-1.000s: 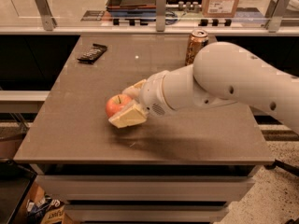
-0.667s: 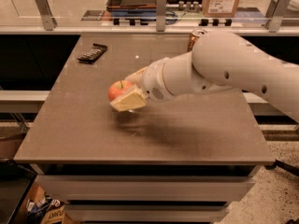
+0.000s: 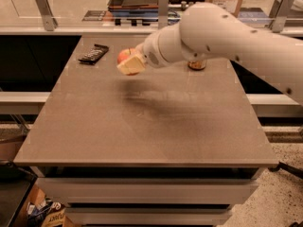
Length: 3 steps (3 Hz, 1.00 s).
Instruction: Move apple near rxbar chocolate
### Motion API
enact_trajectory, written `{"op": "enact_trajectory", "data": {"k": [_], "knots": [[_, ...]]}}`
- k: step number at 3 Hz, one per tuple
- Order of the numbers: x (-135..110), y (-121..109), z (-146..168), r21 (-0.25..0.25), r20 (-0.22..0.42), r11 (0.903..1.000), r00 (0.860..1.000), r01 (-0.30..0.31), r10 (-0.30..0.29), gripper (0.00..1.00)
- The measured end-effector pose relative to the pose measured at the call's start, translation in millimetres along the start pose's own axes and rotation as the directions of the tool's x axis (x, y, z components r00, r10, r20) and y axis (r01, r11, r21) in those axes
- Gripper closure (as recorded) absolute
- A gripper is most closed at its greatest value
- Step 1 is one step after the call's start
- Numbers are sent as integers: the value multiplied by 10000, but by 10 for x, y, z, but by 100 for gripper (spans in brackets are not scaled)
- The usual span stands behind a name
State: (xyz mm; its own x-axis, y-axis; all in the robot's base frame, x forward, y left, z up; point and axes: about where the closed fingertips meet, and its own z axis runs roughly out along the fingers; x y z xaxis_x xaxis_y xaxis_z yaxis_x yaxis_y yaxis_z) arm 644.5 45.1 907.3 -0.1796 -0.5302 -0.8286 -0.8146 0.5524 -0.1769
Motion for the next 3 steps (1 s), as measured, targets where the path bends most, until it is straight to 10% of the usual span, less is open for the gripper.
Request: {"op": "enact_trajectory", "data": {"k": [3], "knots": [[-307,-799,1044,906,-367,9934,9966,-705,740,100]]}}
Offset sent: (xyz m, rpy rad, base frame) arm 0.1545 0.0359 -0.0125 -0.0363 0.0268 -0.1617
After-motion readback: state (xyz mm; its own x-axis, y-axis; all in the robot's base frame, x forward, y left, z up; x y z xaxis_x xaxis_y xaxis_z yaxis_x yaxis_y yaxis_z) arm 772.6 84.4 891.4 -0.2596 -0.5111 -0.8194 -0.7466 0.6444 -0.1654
